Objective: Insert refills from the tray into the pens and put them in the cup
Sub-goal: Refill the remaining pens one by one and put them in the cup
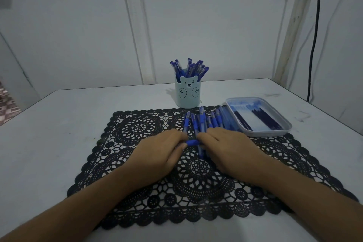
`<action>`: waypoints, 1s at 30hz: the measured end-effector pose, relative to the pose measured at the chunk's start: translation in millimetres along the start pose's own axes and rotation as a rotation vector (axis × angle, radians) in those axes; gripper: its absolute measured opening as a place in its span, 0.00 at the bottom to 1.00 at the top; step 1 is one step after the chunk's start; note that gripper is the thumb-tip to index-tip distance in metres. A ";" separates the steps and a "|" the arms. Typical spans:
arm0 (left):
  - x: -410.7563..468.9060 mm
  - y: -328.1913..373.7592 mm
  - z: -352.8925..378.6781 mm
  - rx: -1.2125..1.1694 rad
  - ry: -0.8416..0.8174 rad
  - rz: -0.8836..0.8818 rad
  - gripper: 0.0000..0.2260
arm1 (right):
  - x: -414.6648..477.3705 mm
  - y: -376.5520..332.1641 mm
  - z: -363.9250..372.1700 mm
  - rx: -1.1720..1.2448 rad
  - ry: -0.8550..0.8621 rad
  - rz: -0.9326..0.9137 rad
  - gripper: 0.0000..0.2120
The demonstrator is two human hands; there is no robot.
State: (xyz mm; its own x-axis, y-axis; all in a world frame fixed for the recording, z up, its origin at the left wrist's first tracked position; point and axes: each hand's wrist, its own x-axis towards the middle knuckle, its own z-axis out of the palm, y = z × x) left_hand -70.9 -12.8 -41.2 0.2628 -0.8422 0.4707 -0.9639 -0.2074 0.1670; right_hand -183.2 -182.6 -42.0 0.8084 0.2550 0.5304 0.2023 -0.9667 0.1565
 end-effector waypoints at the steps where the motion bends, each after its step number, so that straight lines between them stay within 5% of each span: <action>1: -0.5 0.1 -0.6 0.005 -0.004 0.018 0.11 | -0.4 -0.8 -2.2 0.032 -0.027 0.000 0.06; 14: -2.7 4.3 -3.8 0.053 0.017 0.141 0.11 | -3.1 -2.6 -3.4 0.282 -0.026 0.080 0.13; 30: -1.0 7.5 -3.3 0.115 0.057 0.158 0.11 | -1.6 -7.8 -11.4 0.130 -0.082 0.036 0.11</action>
State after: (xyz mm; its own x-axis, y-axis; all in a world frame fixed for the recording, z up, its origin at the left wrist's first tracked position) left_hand -78.2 -11.8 -37.6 0.1071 -0.8401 0.5318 -0.9910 -0.1334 -0.0112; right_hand -192.4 -175.3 -34.6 0.8580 0.2230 0.4627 0.2379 -0.9709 0.0267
